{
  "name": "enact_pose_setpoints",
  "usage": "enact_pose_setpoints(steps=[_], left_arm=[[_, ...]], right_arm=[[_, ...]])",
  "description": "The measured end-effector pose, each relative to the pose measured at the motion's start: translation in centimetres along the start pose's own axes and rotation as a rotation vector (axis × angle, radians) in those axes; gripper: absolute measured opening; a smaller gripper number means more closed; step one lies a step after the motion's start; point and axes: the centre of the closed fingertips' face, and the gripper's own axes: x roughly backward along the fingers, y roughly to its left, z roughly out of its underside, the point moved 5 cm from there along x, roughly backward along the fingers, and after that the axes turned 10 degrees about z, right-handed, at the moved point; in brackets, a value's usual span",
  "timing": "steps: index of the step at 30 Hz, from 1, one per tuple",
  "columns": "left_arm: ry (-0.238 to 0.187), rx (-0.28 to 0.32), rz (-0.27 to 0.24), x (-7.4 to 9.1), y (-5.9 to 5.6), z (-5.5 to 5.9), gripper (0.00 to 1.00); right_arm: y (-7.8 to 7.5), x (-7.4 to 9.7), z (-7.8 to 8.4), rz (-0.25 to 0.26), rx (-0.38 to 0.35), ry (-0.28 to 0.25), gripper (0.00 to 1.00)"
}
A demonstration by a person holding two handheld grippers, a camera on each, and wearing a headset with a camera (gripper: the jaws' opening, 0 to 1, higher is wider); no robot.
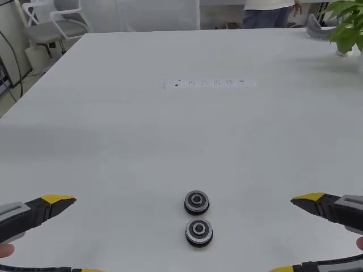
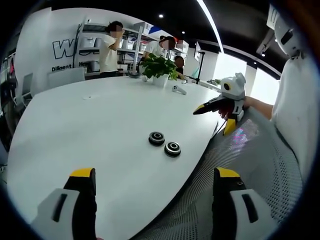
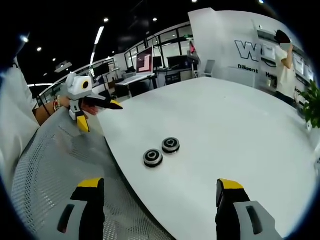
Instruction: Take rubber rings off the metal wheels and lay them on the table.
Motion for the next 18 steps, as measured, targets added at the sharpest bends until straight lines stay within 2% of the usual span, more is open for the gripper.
enact_pose_setpoints(steps=[11,15,18], left_arm=[[0.004,-0.014,0.007,0.01,-0.17,-0.09,0.96],[0.003,-0.011,0.014,-0.03,-0.26,-0.10,0.96],[0.009,-0.022,0.029,-0.14,-0.47,-0.10,0.96]], right_arm=[[-0.07,0.06,-0.03,0.002,-0.001,-0.002,0.92],[-0.10,0.14,-0.21,-0.004,-0.015,-0.017,0.92],[-0.17,0.34,-0.62,-0.019,-0.043,-0.052,0.91]])
